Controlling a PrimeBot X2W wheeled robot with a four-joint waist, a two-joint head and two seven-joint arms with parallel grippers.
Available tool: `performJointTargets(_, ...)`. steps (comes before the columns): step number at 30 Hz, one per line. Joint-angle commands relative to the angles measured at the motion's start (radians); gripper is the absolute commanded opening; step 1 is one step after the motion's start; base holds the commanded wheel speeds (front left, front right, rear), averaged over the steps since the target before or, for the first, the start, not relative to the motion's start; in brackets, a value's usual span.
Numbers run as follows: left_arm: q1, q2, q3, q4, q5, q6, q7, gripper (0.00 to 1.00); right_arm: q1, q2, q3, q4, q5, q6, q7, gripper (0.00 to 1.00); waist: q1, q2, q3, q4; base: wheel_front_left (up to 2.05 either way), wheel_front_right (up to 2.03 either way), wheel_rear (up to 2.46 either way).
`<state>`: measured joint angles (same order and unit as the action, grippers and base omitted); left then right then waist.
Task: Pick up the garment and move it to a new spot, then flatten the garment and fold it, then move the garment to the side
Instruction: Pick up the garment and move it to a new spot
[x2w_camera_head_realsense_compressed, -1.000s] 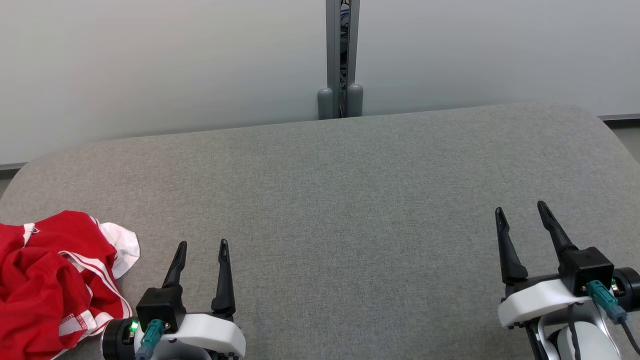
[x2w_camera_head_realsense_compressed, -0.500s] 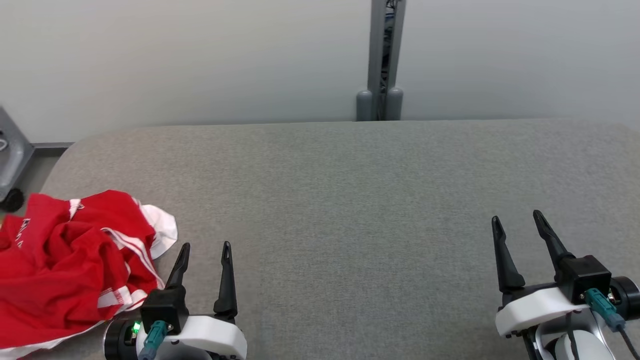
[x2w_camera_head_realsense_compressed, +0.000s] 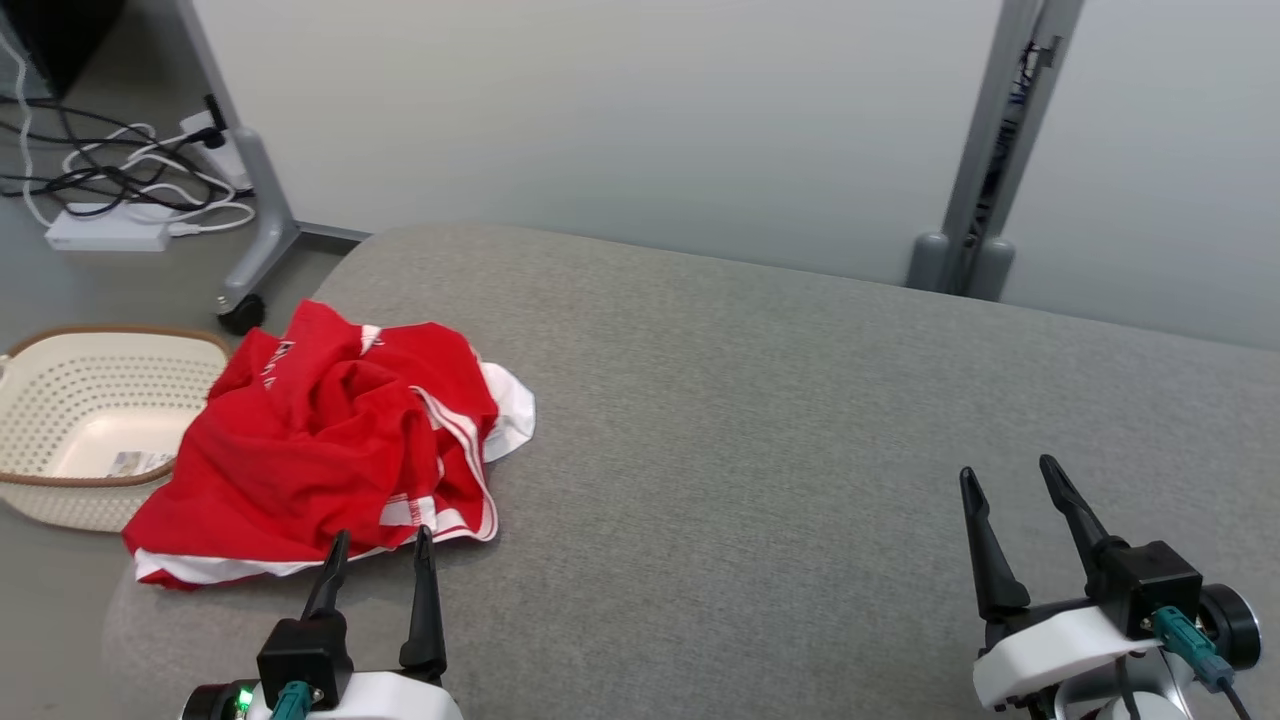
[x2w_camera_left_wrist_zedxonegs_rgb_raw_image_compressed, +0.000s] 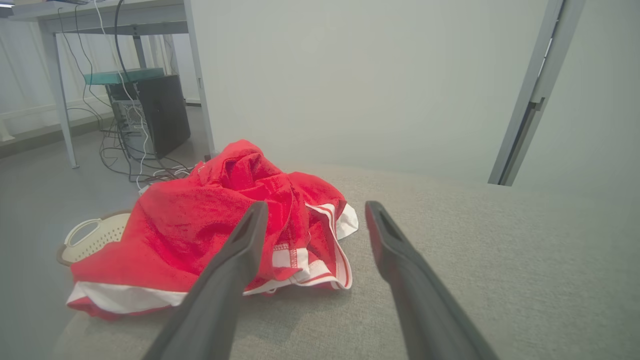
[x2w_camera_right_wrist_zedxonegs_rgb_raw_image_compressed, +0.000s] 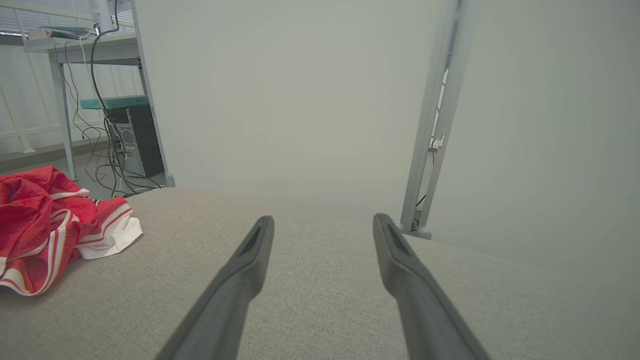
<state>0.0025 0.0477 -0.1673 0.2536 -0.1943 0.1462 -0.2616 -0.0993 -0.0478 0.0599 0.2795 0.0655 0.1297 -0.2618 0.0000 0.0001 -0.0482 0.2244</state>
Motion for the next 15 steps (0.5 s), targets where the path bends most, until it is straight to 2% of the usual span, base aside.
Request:
performJointTargets(1,0.010,0.005,0.008,-0.001,0.012,-0.007,-0.005,1.00,0.013,-0.005,0.004,-0.001,0.011,0.002,-0.006,1.00,0.0000,-0.0001,-0.020,0.076,0.00,0.00,0.00)
performJointTargets(10,0.037,0.005,0.032,-0.003,0.038,-0.025,-0.005,1.00,0.029,-0.005,0.044,0.004,0.044,0.002,-0.006,1.00,0.0000,-0.0001,-0.051,0.194,0.00,0.00,0.00)
performJointTargets(15,0.045,0.004,0.053,-0.023,0.034,-0.016,-0.005,1.00,0.002,-0.006,0.079,0.014,0.049,0.002,-0.006,1.00,0.0000,-0.0001,-0.035,0.217,0.00,0.00,0.00)
